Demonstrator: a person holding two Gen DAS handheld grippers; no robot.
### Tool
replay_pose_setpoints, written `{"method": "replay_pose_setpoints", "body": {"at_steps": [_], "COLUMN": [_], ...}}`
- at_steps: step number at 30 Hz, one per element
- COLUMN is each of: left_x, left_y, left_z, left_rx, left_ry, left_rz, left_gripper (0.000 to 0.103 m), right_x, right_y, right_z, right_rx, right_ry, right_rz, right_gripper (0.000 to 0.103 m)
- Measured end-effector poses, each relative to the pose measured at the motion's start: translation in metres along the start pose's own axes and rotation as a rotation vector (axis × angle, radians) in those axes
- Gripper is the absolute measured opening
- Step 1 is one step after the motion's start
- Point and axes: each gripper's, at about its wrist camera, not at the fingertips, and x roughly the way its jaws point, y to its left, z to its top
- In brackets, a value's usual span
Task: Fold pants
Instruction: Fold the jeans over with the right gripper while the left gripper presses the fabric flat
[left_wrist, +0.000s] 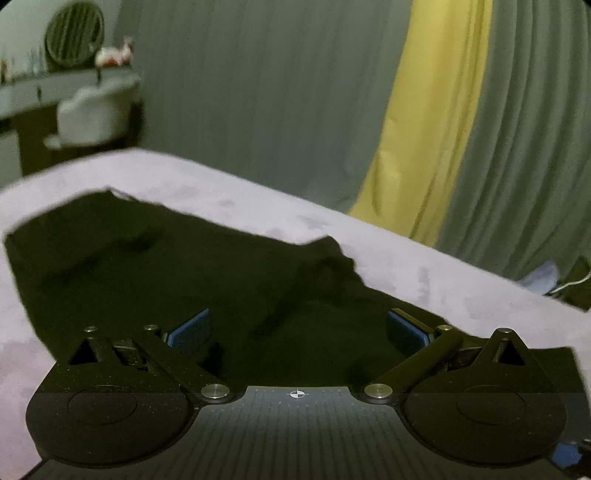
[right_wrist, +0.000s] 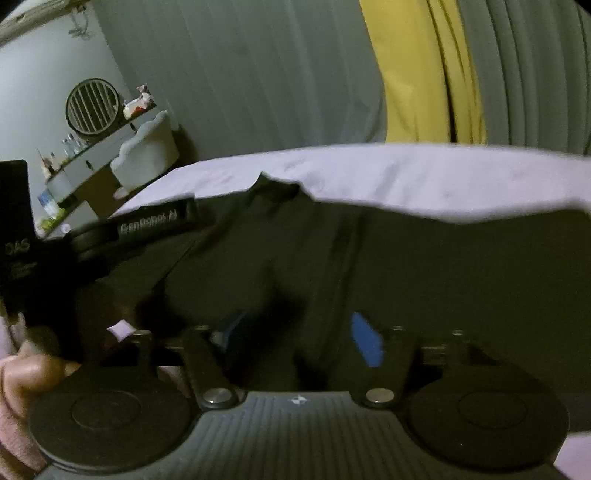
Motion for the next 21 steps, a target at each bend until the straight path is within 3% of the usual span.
{"method": "replay_pose_setpoints", "body": {"at_steps": [4,9,14,17,21], "left_x": [0.013,0.032,0.054,0.061,0.064], "left_y": [-0.002,-0.009,-0.013,-0.015,-0.023], "left_z": [-0.004,-0.016,-0.029,-0.032,-0.033], "left_rx": [-0.026,-0.069,-0.148,-0.174,-0.147], "left_ry": [0.086,0.244,0.383,0.390,0.411], "left_rz": [-0.129,-0.317,-0.386,-0.399,-0.381], "left_gripper": [0.103,0.103,0.103,0.103,0.103], "right_x": [-0.029,-0.054,-0.052,-0.045,-0.049], "right_y": [-0.036,-0.130,-0.191,-0.193,-0.188], "right_z": [-0.002,-0.019,-0.067,-0.066,-0.072], "right_rx": [0.135,0.536,0.841,0.881,0.820], "right_ry": [-0.074,-0.120,-0.188,-0.197,-0.211], "right_rz": [-0.027,0.004,0.108,0.123,0.113], "right_gripper": [0.098,0.098,0.096,0.099,0.099]}}
